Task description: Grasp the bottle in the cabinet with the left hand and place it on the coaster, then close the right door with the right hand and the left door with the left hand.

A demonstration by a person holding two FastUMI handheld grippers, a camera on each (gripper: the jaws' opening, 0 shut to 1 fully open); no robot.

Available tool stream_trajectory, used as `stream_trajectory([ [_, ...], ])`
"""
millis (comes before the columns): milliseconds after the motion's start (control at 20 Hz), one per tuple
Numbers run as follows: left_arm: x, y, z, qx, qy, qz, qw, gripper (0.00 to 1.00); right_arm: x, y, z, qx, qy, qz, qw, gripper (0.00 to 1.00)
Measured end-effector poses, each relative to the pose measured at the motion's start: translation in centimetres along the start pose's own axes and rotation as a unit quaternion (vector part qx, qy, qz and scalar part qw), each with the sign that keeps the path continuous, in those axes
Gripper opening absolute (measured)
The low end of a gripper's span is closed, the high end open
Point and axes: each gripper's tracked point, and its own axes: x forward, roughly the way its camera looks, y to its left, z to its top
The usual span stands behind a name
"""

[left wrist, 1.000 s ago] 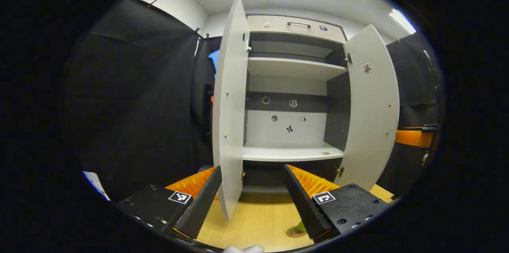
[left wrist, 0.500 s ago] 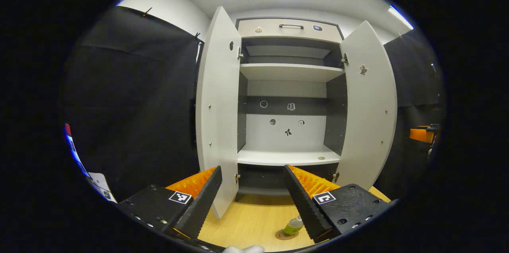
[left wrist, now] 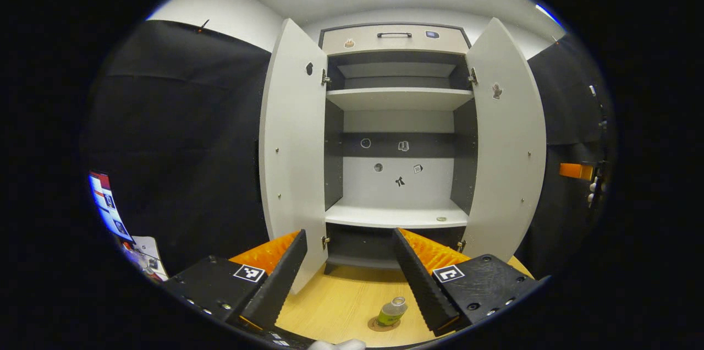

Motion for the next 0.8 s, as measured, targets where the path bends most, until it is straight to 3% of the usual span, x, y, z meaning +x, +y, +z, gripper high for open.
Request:
stream_trajectory([
  [50, -0.2, -0.2, -0.1, -0.001, 0.000, 0.002, 1.000, 0.90, 0.6, 1.0, 0.0, -0.001, 0.001, 0.013, 1.000, 0.99],
  [100, -0.4, -0.2, -0.1, 0.000, -0.001, 0.003, 1.000, 0.95, 1.1, 1.7, 0.0, -0.002, 0.002, 0.022, 1.000, 0.99],
  [200, -0.7, 0.0, 0.1, 0.002, -0.007, 0.007, 1.000, 0.90, 1.6, 3.0, -0.3, -0.004, 0.006, 0.035, 0.999, 0.95],
  [250, -0.7, 0.2, 0.2, 0.002, -0.009, 0.010, 1.000, 0.95, 1.7, 4.0, -0.3, -0.002, 0.006, 0.044, 0.999, 0.99],
  [400, -0.4, 1.0, 0.2, 0.002, -0.016, 0.004, 1.000, 0.95, 1.7, 4.5, -0.1, -0.029, 0.003, 0.028, 0.999, 0.94],
  [500, 0.2, 1.5, 0.2, 0.012, -0.019, -0.006, 1.000, 0.95, 1.7, 4.9, 0.0, -0.045, 0.005, 0.014, 0.999, 0.97],
  [800, 2.2, 2.8, 0.2, 0.012, -0.022, -0.043, 0.999, 0.95, 1.8, 9.0, -0.6, -0.036, 0.014, 0.000, 0.999, 0.97],
])
